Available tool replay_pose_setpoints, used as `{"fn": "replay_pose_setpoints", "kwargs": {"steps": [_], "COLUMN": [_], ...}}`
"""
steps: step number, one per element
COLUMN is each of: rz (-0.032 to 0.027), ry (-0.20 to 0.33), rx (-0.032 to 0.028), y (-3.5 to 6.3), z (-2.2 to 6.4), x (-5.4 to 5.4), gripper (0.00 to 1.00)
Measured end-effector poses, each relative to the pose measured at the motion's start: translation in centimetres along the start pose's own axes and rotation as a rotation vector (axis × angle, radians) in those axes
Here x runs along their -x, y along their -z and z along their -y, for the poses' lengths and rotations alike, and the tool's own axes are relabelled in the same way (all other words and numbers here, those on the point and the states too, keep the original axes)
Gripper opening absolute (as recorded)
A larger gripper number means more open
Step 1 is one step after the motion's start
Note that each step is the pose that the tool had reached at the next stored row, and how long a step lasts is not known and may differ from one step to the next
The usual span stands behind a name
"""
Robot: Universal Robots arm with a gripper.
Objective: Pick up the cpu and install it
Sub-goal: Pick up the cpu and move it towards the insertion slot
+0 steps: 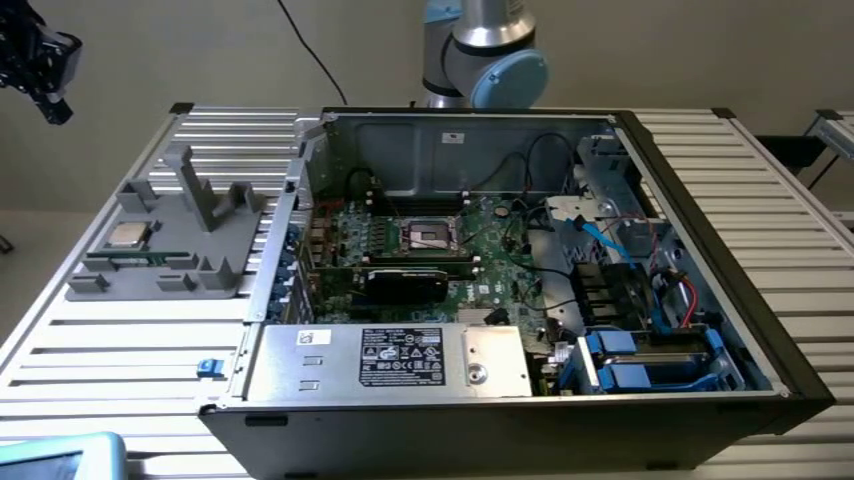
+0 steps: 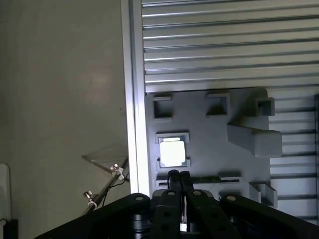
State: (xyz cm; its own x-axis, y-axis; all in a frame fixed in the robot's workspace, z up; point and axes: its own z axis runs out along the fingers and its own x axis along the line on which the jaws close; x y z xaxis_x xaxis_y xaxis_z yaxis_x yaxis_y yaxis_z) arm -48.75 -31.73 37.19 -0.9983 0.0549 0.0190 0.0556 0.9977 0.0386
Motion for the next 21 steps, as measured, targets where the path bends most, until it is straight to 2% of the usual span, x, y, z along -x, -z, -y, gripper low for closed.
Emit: {"fn": "replay_pose_setpoints", "kwargs": {"steps": [5,6,9,12,13,15,16,17,18,19,21], "rz": [0.0000,0.0000,0.0000,0.0000,0.0000,0.0000,0.0001,0.0004,0.0004,0.0005,0.0009], "ry": [0.000,0.000,0.000,0.000,0.000,0.000,0.000,0.000,0.001,0.004,0.016], "rx": [0.0001,0.0000,0.0000,0.0000,0.0000,0.0000,-0.0008,-0.0026,-0.0065,-0.0146,-0.0353], "y": [0.00,0.00,0.00,0.00,0.00,0.00,-0.01,-0.04,-0.07,-0.10,-0.15], "z": [0.00,0.00,0.00,0.00,0.00,0.00,0.00,0.00,-0.01,0.00,0.00], "x": [0.00,0.00,0.00,0.00,0.00,0.00,0.00,0.00,-0.01,-0.02,-0.04], "gripper": [0.13,0.26,0.31,0.49,0.49,0.60,0.60,0.60,0.67,0.67,0.67]}}
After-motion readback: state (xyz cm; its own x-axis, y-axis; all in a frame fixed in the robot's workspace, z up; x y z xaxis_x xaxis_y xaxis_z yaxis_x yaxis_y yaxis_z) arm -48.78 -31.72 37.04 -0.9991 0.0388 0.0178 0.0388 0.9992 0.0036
